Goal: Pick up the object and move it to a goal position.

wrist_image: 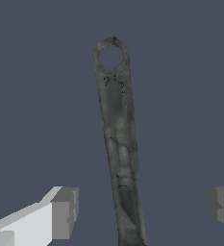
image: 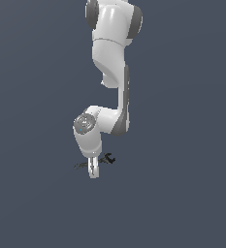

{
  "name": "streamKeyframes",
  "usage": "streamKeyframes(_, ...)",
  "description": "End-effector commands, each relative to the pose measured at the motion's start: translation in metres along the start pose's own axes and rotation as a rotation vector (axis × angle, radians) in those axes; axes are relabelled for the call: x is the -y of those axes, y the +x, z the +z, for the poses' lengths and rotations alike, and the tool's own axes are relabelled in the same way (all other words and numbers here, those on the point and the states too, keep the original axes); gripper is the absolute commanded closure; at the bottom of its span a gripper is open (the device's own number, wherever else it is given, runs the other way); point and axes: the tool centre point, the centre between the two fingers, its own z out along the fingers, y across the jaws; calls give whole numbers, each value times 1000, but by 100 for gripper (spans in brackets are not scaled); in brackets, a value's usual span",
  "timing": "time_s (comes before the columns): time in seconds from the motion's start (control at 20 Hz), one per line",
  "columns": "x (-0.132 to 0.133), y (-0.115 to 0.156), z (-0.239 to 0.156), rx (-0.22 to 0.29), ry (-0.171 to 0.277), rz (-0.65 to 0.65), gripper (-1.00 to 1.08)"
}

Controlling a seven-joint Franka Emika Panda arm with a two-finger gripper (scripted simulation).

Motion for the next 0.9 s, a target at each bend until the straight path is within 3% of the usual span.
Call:
streamKeyframes(0.0,1,0,7,0,1,0,-92)
streamKeyframes(0.15,2,0,8,0,1,0,-92)
streamKeyframes(0.2,2,0,8,0,1,0,108)
streamKeyframes(0.85,0,3,4,-2,1,3,108)
